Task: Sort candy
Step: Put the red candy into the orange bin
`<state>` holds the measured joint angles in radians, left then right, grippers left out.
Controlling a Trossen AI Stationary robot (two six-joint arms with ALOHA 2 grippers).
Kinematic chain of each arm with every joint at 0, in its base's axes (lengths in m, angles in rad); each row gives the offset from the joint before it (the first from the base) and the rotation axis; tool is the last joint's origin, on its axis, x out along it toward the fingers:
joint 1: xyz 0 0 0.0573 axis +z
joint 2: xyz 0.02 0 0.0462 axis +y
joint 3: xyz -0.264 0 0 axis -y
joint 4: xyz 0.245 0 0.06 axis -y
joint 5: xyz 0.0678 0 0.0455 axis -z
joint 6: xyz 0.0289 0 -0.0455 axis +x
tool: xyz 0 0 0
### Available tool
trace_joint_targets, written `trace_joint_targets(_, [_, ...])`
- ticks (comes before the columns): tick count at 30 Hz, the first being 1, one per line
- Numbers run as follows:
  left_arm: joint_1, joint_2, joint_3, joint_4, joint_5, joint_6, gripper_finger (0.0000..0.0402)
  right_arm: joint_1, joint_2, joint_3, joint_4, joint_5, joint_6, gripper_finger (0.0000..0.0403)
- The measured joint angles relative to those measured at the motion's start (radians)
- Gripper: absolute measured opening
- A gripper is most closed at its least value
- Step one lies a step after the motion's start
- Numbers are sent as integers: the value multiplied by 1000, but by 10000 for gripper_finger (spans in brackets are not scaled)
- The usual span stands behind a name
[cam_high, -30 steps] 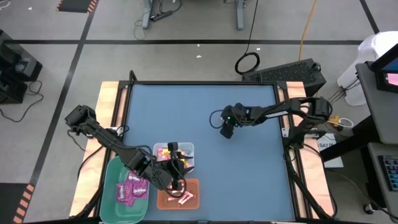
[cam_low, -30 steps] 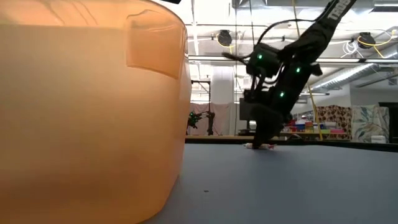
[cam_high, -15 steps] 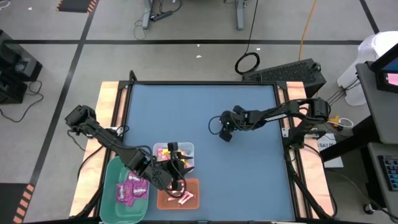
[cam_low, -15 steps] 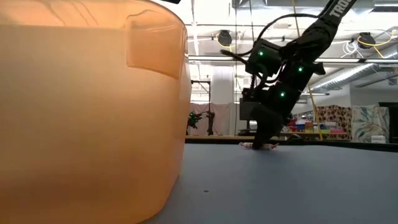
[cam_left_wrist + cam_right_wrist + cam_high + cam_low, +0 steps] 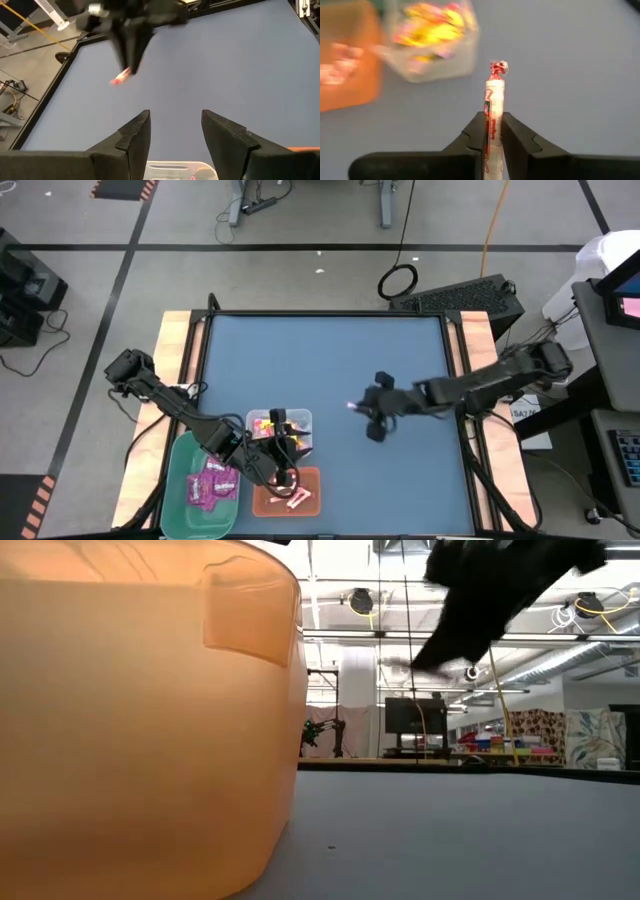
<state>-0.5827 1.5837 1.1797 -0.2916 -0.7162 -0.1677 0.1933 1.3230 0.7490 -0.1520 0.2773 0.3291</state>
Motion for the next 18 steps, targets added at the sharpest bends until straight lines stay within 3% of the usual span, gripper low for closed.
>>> trace_joint_targets(6, [-4,0,0,72,3,23,183,279,-65,0,14,214,26,35])
trace_joint_targets(13, [-24,0,0,144,30,80,183,553,-31,-6,88,544,61,38])
trace_joint_targets(18, [-29,0,0,160,31,98,183,667,11,-68,250,648,52,38])
